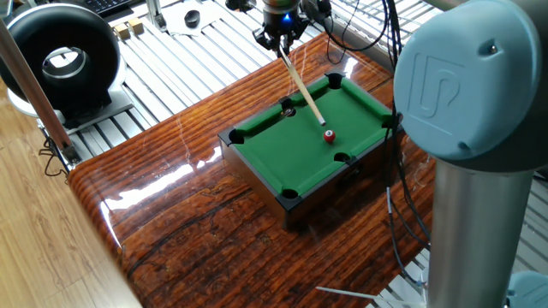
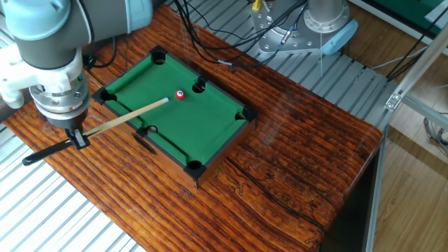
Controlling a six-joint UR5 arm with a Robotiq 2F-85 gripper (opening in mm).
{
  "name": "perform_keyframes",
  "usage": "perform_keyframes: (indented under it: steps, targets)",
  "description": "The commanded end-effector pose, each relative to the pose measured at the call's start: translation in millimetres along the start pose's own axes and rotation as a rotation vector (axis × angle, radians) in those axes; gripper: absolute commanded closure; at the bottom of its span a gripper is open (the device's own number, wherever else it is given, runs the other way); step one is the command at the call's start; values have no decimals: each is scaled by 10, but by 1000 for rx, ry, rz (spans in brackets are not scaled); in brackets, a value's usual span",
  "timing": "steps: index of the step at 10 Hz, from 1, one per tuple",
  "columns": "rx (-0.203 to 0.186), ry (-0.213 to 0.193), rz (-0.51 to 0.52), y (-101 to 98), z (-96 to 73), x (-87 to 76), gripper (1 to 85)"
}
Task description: Hit the pool ball
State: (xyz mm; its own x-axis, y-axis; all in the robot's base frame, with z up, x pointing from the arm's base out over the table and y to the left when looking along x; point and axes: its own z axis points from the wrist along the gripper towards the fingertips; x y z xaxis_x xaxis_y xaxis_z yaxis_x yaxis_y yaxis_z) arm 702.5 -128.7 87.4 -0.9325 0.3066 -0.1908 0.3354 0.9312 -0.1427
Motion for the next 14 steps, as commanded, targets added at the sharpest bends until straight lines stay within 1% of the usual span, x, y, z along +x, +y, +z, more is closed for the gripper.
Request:
perform_keyframes:
  steps: [1, 2, 3, 4, 5, 6, 7, 8, 9, 10, 11, 12, 13, 14]
  targets:
    - [-10, 20, 5, 49, -23, 145, 847]
    - [-12, 43, -8, 71, -58, 281, 847]
    - [-7, 58, -13, 80, -81, 415, 847]
    - [-22, 60, 1, 155, -120, 495, 847]
    - [-19, 70, -2, 182, -190, 545, 847]
    - [-9, 63, -23, 164, -234, 470, 847]
    - [-11, 60, -72, 120, -250, 351, 847]
    - [-5, 50, -128, 46, -261, 211, 847]
    - [-11, 18, -155, 50, -237, 76, 847]
    - [-17, -5, -170, 94, -206, -8, 847]
    - [-43, -3, -182, 202, -190, 14, 847]
    - [-81, -8, -184, 374, -171, 43, 847]
    - [-107, -19, -181, 512, -157, 55, 847]
    - [-118, -20, -186, 579, -154, 88, 847]
